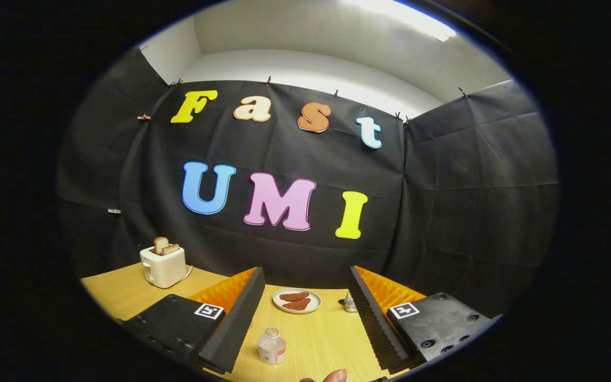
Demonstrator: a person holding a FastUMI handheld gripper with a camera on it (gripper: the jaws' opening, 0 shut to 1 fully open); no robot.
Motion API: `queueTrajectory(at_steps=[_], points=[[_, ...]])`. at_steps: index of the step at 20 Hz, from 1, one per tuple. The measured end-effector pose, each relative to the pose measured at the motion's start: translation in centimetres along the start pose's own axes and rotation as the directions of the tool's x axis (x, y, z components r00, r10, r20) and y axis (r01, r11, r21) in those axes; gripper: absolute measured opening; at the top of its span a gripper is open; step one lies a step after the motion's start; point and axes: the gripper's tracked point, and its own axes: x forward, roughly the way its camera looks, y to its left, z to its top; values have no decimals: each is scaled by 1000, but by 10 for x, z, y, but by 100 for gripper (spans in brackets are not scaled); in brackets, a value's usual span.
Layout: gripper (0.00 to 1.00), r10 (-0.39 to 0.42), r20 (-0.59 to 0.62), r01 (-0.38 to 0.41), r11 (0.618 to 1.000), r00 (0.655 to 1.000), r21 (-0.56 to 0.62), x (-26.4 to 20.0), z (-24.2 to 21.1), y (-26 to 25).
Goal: Take the bottle from table, then pour the juice into the cup, finally place the bottle on the coaster
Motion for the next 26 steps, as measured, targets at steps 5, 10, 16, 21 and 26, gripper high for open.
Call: queueTrajectory(at_steps=[5,10,16,21,26], points=[[97,36,36,-37,999,999,19,2,-23,11],[97,107,17,-107,994,994,15,4,-80,33],[97,141,-34,-139,989,989,49,17,-156,52],[97,160,-61,-157,986,985,53,29,-211,60],[97,124,-99,-113,988,987,106,42,-258,62]])
